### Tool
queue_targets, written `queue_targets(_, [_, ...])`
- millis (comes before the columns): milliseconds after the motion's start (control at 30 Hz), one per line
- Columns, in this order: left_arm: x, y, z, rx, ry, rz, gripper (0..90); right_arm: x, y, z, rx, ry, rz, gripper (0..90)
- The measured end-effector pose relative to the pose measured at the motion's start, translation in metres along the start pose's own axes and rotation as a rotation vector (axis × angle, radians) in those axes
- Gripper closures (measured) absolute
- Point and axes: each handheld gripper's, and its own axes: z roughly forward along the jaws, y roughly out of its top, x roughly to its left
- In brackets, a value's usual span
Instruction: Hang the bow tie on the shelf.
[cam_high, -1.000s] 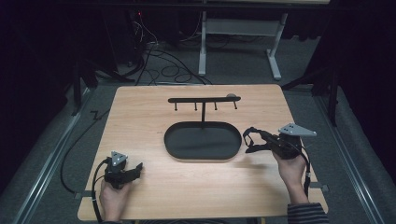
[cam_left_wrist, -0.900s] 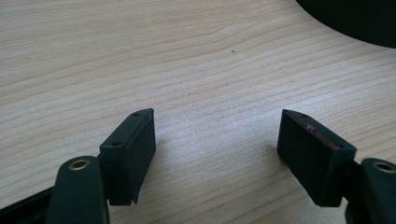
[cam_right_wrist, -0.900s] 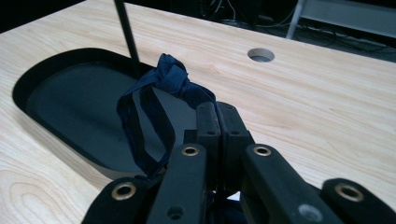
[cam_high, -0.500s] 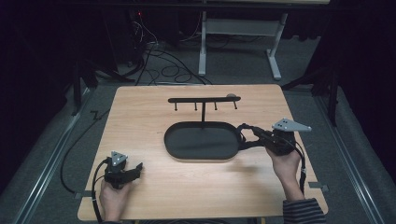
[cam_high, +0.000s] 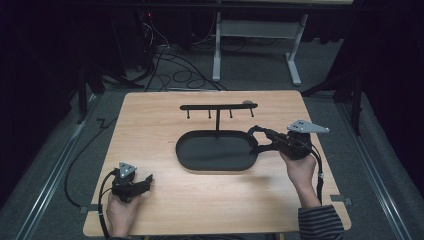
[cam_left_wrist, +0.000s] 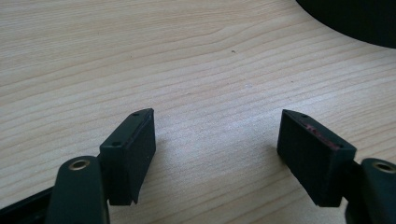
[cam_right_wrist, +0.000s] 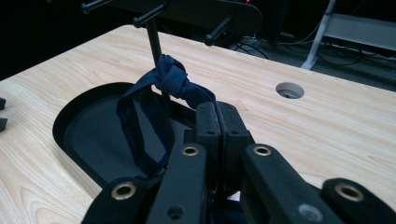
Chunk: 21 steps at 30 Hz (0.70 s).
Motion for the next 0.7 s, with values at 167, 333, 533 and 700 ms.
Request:
queue_targets(167, [0.000, 0.000, 0.000, 0.002, 0.000, 0.002, 28.4, 0.000, 0.005, 0.002, -0.010, -0.002, 0.000, 90.0])
queue_targets(333, [0.000, 0.000, 0.000, 0.000, 0.000, -0.001, 28.4, -0.001, 0.010, 0.005, -0.008, -0.004, -0.003, 90.0])
queue_targets(533, [0.000, 0.000, 0.000, 0.002, 0.000, 0.002, 28.4, -0.004, 0.014, 0.008, -0.019, -0.007, 0.010, 90.0])
queue_targets(700, [0.000, 0.000, 0.000, 0.000, 0.000, 0.000, 28.4, -0.005, 0.017, 0.010, -0.022, -0.009, 0.014, 90.0])
